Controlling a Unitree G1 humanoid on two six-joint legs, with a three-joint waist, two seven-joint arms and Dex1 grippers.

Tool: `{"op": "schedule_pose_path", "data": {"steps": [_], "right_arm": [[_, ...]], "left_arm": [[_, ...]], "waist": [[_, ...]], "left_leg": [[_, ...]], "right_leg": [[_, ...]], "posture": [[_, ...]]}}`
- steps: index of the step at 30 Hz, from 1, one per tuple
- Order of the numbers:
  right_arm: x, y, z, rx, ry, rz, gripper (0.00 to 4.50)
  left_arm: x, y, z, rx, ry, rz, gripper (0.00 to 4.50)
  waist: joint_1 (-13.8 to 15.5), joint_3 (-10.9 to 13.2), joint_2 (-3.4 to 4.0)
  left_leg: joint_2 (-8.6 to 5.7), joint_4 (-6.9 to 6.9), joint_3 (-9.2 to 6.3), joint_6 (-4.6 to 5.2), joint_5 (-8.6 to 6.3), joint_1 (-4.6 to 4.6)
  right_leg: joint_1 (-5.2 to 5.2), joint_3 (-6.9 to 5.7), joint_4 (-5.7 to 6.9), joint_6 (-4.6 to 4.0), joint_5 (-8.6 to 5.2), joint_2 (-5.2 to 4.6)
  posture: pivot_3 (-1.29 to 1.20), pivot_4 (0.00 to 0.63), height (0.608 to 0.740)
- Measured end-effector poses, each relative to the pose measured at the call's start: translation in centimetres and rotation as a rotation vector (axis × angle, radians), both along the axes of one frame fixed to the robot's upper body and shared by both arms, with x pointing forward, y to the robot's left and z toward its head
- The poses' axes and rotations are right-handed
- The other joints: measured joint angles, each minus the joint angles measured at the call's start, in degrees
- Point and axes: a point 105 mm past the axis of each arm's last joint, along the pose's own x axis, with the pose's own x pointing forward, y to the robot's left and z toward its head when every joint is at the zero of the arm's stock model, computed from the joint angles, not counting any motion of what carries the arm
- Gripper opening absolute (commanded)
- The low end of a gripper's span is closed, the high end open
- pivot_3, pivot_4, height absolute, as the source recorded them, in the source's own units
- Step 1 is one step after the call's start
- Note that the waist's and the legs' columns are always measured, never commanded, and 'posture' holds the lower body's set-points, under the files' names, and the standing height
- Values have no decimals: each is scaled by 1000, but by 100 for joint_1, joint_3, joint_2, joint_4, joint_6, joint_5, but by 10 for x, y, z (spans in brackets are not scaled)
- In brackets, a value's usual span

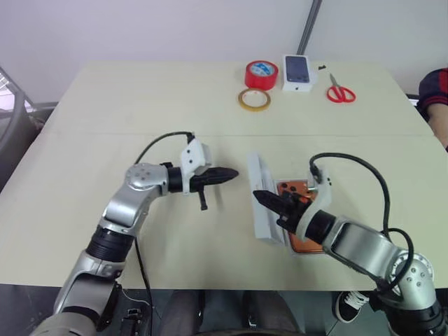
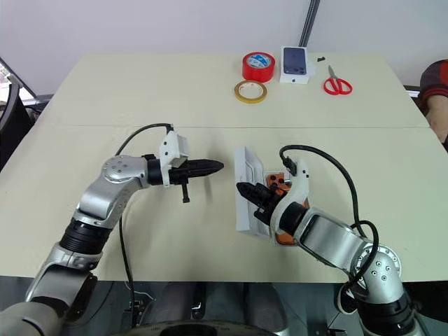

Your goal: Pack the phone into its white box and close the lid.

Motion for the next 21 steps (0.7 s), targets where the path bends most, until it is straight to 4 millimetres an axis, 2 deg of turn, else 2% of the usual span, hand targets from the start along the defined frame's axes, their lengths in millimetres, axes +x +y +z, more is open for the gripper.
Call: {"op": "schedule_pose_path", "data": {"steps": [2,4,9,13,14,16,19,20,21], "right_arm": [[0,-4,1,-43,-16,14,2424],[5,-20,3,-160,-48,47,3368],[22,-72,32,-447,-124,73,3368],[24,-95,40,-557,-120,80,3368],[26,-101,41,-569,-123,70,2838],[30,-109,41,-585,-124,51,2077],[33,-116,38,-620,-131,38,367],[33,-117,38,-632,-137,39,49],[34,-119,37,-658,-147,41,49]], "left_arm": [[-5,-12,-4,-4,9,-32,0],[-7,-21,-4,-11,2,-51,0],[-11,-48,-1,1,-51,-89,0],[-16,-73,-3,-11,-51,-125,0],[-17,-79,-10,-1,-24,-134,0],[-18,-87,-19,5,15,-134,0],[-20,-97,-19,0,21,-145,0],[-21,-100,-18,-8,19,-149,0],[-21,-103,-16,-15,18,-149,0]], "waist": [[-4,0,3],[6,-1,5],[98,-5,3],[152,-6,0],[144,-6,0],[138,-4,-1],[128,-5,3],[129,-5,3],[133,-5,3]], "left_leg": [[1,0,1,0,0,1],[-1,1,2,1,0,3],[-2,0,1,3,-2,8],[-2,2,1,5,-3,8],[-3,2,5,5,-3,8],[-2,2,5,5,-3,5],[1,0,5,5,-3,5],[1,0,5,5,-3,5],[1,0,5,5,-3,5]], "right_leg": [[0,0,0,0,0,1],[4,1,-2,0,0,0],[13,1,-9,-1,0,1],[18,1,-12,-1,0,1],[17,3,-12,-1,0,0],[10,3,-9,-1,0,1],[7,3,-6,-1,0,4],[7,4,-6,-1,0,4],[8,3,-6,-1,0,4]], "posture": [[0,150,740],[0,150,740],[0,150,740],[0,150,740],[0,150,740],[0,150,740],[0,150,740],[0,150,740],[0,150,740]]}}
